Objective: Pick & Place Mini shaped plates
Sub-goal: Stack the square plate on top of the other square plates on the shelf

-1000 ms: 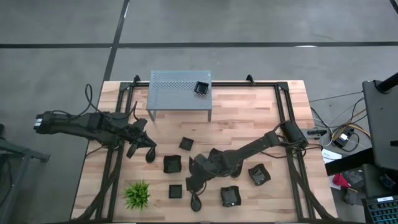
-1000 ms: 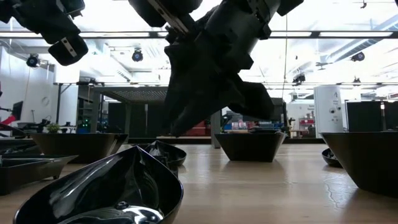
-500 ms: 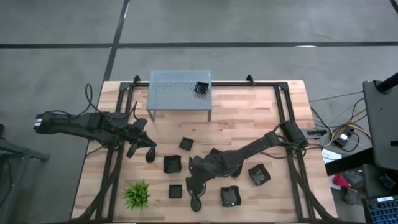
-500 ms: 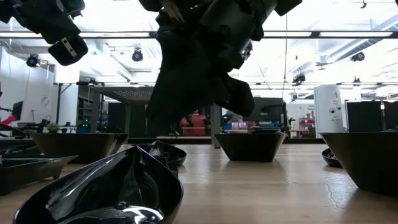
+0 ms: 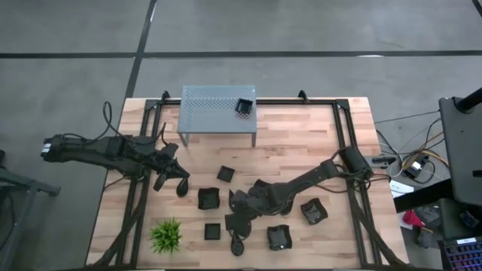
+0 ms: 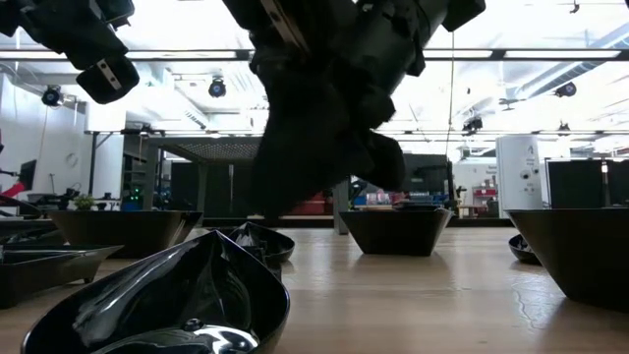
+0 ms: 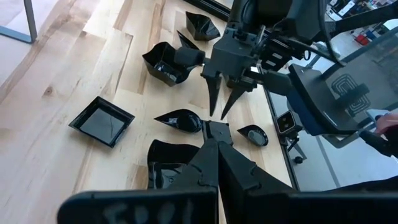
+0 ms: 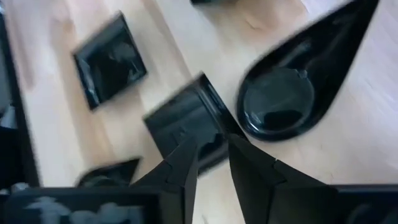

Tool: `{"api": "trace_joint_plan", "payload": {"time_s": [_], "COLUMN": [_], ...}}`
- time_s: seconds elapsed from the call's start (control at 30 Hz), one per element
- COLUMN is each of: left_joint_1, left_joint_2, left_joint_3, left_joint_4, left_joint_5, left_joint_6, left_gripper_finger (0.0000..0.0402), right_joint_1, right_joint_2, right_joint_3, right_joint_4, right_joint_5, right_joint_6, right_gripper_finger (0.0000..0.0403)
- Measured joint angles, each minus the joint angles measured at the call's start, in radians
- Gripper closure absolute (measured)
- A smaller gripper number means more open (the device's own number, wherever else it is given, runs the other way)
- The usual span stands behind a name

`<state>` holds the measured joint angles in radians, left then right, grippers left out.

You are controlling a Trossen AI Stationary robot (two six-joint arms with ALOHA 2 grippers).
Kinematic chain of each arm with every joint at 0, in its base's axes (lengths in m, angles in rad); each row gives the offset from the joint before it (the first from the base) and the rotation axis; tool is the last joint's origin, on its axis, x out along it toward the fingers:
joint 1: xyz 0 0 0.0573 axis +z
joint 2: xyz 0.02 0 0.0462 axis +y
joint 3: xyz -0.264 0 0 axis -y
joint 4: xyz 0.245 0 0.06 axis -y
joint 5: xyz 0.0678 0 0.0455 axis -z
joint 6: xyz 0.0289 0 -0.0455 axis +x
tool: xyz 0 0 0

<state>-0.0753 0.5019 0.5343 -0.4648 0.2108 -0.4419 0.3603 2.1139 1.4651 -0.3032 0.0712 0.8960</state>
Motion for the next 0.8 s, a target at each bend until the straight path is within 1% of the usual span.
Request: {"api": "trace_joint_plan", "payload": {"time_s": [0.2, 0.33, 0.47, 0.6, 0.8], "left_joint_1": [0.0, 0.0, 0.0, 0.0, 0.0], "left_joint_2": [0.0, 0.0, 0.0, 0.0, 0.0], "left_joint_3": [0.0, 0.0, 0.0, 0.0, 0.0], "left_joint_4": [0.0, 0.0, -0.001, 0.0, 0.0], "left_joint_5": [0.0, 0.0, -0.002, -0.002, -0.003], "left_joint_6": [0.003, 0.003, 0.002, -0.001, 0.0], "left_gripper_finger": [0.0401, 0.0401, 0.0401, 0.0401, 0.0401], "right_joint_1": [0.005, 0.007, 0.008, 0.008, 0.008], "right_joint_2": [0.0, 0.001, 0.02, 0.014, 0.021], "right_joint_3": [-0.003, -0.003, -0.003, -0.003, -0.001], "right_joint_4": [-0.031, -0.004, -0.005, -0.003, 0.007], "right_joint_5": [0.002, 0.015, 0.008, 0.046, 0.052], "right_joint_6": [-0.014, -0.052, -0.057, -0.043, -0.047], "right_gripper_finger": [0.0277, 0.0265, 0.0267, 0.0274, 0.0282]}}
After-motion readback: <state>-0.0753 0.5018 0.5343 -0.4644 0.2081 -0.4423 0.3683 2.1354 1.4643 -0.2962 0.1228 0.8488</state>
